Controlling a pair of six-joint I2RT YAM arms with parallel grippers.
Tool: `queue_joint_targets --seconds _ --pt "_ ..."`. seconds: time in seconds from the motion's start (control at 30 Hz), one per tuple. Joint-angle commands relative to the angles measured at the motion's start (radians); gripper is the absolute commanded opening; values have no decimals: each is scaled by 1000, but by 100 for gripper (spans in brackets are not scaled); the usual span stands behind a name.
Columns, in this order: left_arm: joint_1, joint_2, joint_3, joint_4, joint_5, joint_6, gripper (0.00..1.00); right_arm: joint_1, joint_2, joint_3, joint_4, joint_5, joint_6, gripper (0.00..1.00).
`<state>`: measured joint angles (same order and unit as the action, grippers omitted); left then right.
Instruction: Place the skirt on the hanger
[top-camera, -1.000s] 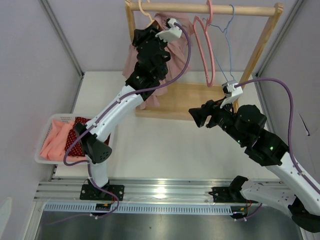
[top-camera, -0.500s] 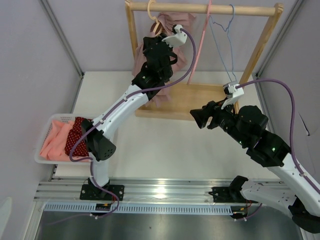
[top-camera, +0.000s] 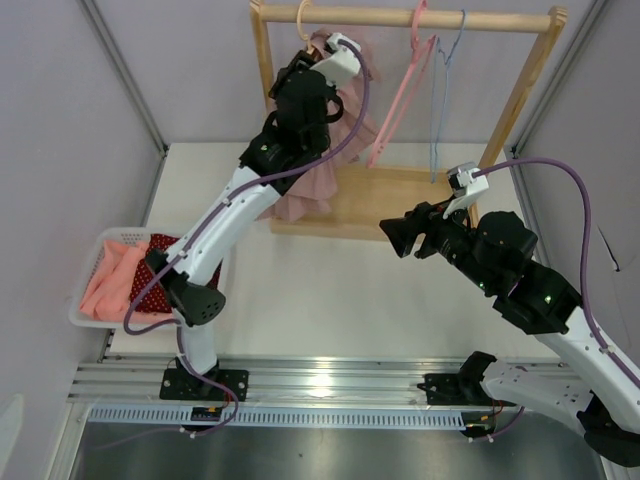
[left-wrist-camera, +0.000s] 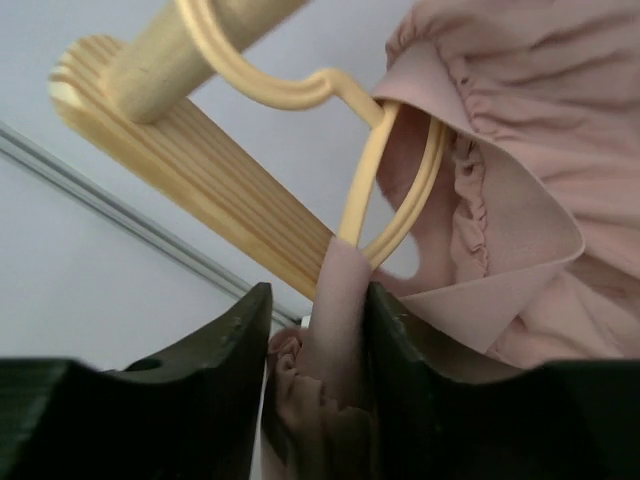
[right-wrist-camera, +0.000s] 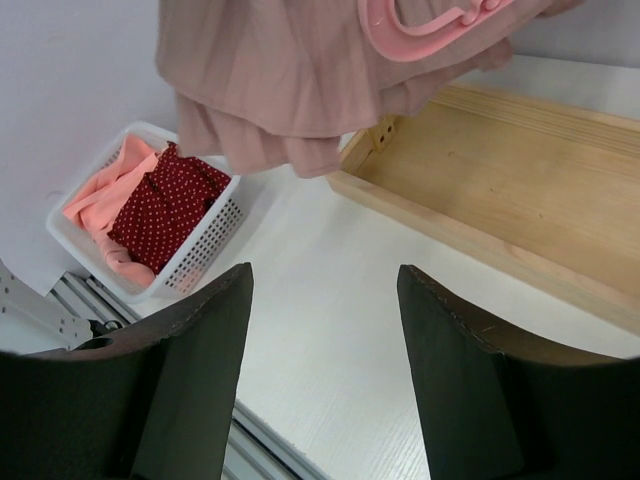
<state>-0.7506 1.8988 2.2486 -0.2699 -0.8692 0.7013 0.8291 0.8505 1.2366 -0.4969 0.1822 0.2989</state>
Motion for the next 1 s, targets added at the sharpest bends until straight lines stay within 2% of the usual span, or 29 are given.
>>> queue_joint_targets --seconds 0.0,0.13,0.4,0.5,0.53,0.6,0.63,0.7,0.73,0.8,0.83,0.9,0.97 --pt "-3 -136 98 -147 84 -166 51 -2 -10 4 35 -3 11 67" --pt "-1 -205 92 -241 153 -287 64 -2 -7 0 37 3 16 69" --pt "3 -328 57 -354 200 -434 70 -2 -8 -9 29 19 35 74" --pt "19 -401 17 -393 222 -520 85 -2 -5 -17 9 40 45 74" --pt "25 -424 6 -405 232 -580 86 -1 -4 -19 0 46 52 75" --pt "45 -510 -64 -417 260 -637 85 -2 -1 -32 -9 60 60 75" --pt "51 -547 -166 -416 271 -689 84 -1 1 -41 -14 63 63 75" --pt "75 -654 -240 -416 294 -749 85 -4 -4 -58 -14 66 78 75" --pt "86 -691 -344 -423 303 -804 85 -4 -5 -77 -14 66 83 76" --pt "126 -792 -408 -436 344 -856 85 -4 -4 -94 -17 63 100 76" --pt "138 -826 -504 -445 361 -906 85 -4 -2 -110 -15 62 105 76" --pt "166 -906 -579 -454 404 -953 85 -4 -1 -130 -14 62 115 76" --pt "174 -946 -663 -495 386 -985 85 -4 -1 -157 -12 62 127 76"
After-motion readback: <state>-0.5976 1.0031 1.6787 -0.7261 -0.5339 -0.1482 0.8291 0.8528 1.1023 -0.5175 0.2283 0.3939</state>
